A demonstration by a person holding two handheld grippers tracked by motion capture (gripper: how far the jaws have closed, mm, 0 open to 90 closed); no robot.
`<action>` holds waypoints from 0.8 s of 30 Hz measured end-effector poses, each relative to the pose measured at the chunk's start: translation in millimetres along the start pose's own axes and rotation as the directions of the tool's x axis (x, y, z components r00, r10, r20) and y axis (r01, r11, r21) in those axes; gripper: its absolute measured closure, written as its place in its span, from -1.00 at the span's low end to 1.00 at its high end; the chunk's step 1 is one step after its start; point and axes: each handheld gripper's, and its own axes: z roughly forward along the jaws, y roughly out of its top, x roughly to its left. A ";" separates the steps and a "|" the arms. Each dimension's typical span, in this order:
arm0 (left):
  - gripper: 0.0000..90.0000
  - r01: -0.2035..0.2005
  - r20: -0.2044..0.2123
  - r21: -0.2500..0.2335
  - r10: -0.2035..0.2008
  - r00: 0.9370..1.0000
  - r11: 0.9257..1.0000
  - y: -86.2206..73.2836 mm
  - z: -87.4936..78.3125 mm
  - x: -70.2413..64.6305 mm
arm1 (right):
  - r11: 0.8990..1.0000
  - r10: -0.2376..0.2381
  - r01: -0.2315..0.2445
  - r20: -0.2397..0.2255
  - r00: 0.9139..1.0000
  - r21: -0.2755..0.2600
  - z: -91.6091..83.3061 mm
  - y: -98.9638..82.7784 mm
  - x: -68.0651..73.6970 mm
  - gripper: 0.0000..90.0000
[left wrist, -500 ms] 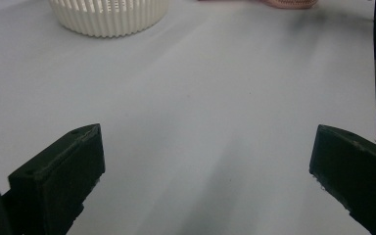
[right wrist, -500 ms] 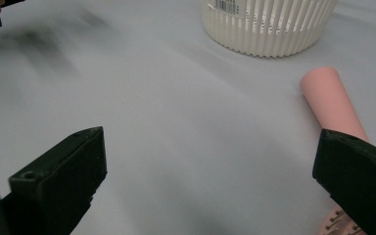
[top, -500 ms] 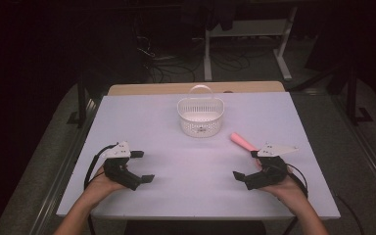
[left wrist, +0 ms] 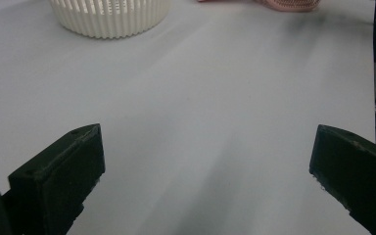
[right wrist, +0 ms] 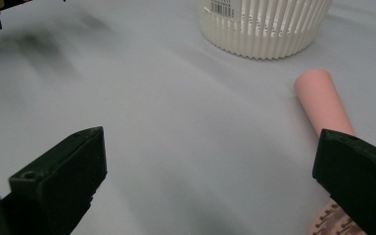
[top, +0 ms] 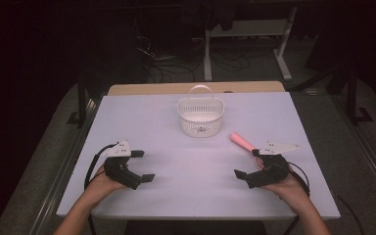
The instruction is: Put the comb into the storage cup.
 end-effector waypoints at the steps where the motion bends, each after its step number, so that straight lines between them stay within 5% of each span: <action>1: -1.00 -0.001 -0.001 0.002 0.001 1.000 1.000 -0.3 0.0 0.0 | 1.000 0.000 0.000 0.000 1.000 0.000 0.0 0.0 0.0 -1.00; 24: -1.00 0.002 0.000 -0.007 -0.002 1.000 1.000 -3.5 -2.4 -0.1 | 1.000 0.016 -0.016 0.015 1.000 0.011 5.8 18.5 -8.6 -1.00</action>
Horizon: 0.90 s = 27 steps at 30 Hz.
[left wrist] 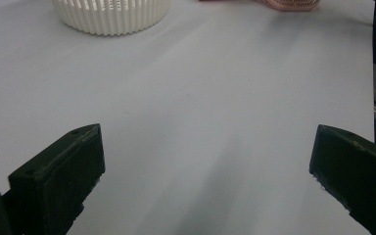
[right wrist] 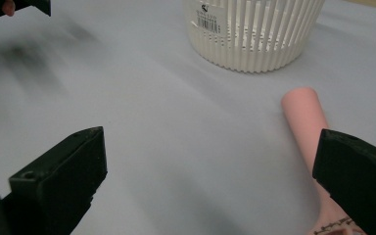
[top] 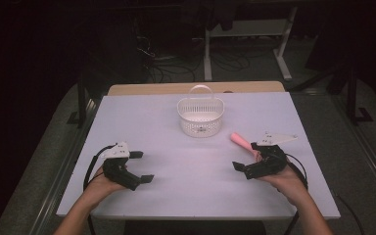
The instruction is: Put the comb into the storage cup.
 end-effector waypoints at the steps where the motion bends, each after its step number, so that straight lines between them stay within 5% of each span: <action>1: -1.00 -0.001 0.000 0.000 0.001 1.000 1.000 0.0 -0.4 0.2 | 1.000 -0.002 0.002 0.000 1.000 -0.001 0.3 1.3 -0.7 -1.00; 27: -1.00 0.009 0.008 -0.006 -0.009 1.000 1.000 -0.4 -2.6 -0.9 | 1.000 -0.010 0.010 0.020 1.000 0.020 5.4 25.1 -13.0 -1.00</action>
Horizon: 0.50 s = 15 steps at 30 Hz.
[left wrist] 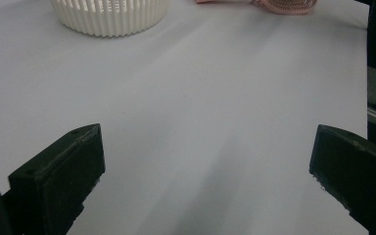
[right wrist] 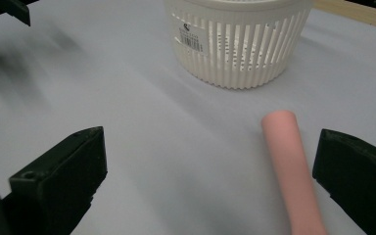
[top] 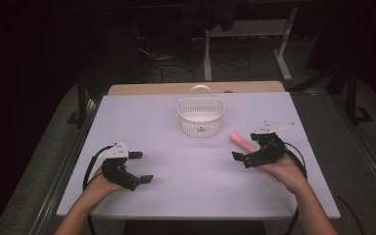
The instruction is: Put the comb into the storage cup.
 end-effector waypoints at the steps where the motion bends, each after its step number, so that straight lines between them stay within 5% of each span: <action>1: -1.00 0.001 -0.001 0.000 -0.001 1.000 1.000 0.0 -0.2 0.0 | 1.000 0.000 0.000 0.000 1.000 0.000 0.0 0.0 0.0 -1.00; 15: -1.00 0.001 -0.001 -0.003 -0.001 1.000 1.000 -0.3 -0.7 0.4 | 1.000 -0.003 0.003 0.024 1.000 0.031 9.3 14.6 -9.7 -1.00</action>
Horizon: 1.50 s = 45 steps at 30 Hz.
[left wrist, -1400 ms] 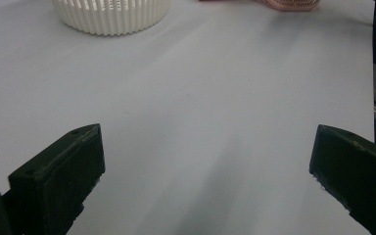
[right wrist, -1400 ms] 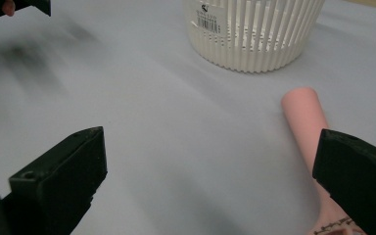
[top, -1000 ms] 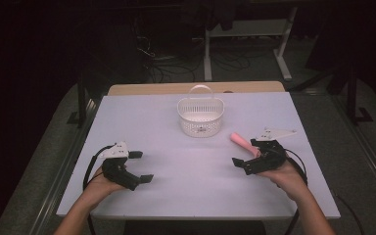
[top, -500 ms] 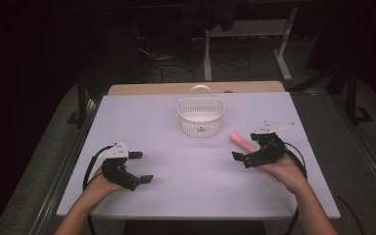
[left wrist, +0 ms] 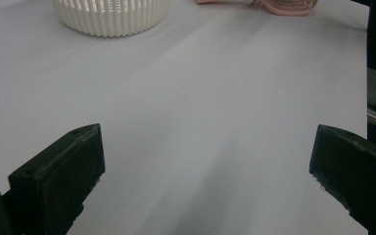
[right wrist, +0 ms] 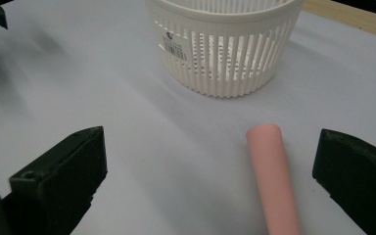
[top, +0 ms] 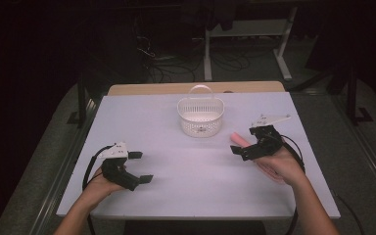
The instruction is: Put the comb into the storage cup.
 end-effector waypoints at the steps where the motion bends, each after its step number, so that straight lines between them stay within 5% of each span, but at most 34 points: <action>1: -1.00 0.002 0.000 -0.001 -0.002 1.000 1.000 0.0 -0.1 0.0 | 1.000 0.003 -0.003 0.005 1.000 0.005 1.7 1.7 -2.2 -1.00; 25: -1.00 0.008 -0.002 -0.003 -0.008 1.000 1.000 -0.8 -0.3 1.2 | 0.997 0.042 -0.046 0.055 0.998 0.067 14.5 17.2 -25.1 -0.45; 45: -1.00 0.008 -0.004 -0.004 -0.008 1.000 1.000 -1.1 -0.8 1.9 | 0.990 0.057 -0.066 0.076 0.995 0.127 37.3 28.6 -40.7 0.60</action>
